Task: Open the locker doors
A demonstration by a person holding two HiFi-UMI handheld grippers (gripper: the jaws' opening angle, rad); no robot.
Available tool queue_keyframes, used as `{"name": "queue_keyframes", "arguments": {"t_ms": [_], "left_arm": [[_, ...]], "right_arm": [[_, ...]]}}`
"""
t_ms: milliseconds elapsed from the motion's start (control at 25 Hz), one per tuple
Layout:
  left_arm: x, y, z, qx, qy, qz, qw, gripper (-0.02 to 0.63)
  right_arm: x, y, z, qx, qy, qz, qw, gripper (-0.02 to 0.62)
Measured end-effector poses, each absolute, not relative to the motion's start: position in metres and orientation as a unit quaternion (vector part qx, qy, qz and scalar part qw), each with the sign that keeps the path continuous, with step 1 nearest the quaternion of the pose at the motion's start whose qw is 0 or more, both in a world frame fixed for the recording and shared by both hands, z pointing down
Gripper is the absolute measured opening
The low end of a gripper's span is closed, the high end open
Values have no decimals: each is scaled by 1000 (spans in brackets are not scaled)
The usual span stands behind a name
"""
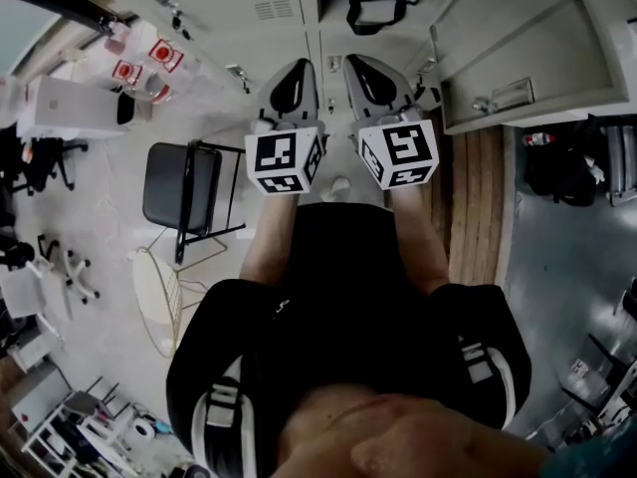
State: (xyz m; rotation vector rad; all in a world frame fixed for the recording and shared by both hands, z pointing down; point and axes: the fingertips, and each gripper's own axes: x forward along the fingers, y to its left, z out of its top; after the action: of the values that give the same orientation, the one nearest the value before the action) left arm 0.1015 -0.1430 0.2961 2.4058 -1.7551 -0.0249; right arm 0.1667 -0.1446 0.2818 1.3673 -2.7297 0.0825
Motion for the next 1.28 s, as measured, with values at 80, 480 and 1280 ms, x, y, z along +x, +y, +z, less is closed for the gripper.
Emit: {"name": "queue_keyframes", "arguments": {"t_ms": [80,480,1280], "left_arm": [[95,-146,295,805,-588,-11,82,9],[32,-161,294,792,-605,-11,80,9],[-136,-177,284,765,-638,-38,77,9]], "right_arm": [[161,-148,279,446,-893,27,43,18],[100,-169,280,423,-905,34,38,18],[-60,-191,278,392,-918,31,49,18]]}}
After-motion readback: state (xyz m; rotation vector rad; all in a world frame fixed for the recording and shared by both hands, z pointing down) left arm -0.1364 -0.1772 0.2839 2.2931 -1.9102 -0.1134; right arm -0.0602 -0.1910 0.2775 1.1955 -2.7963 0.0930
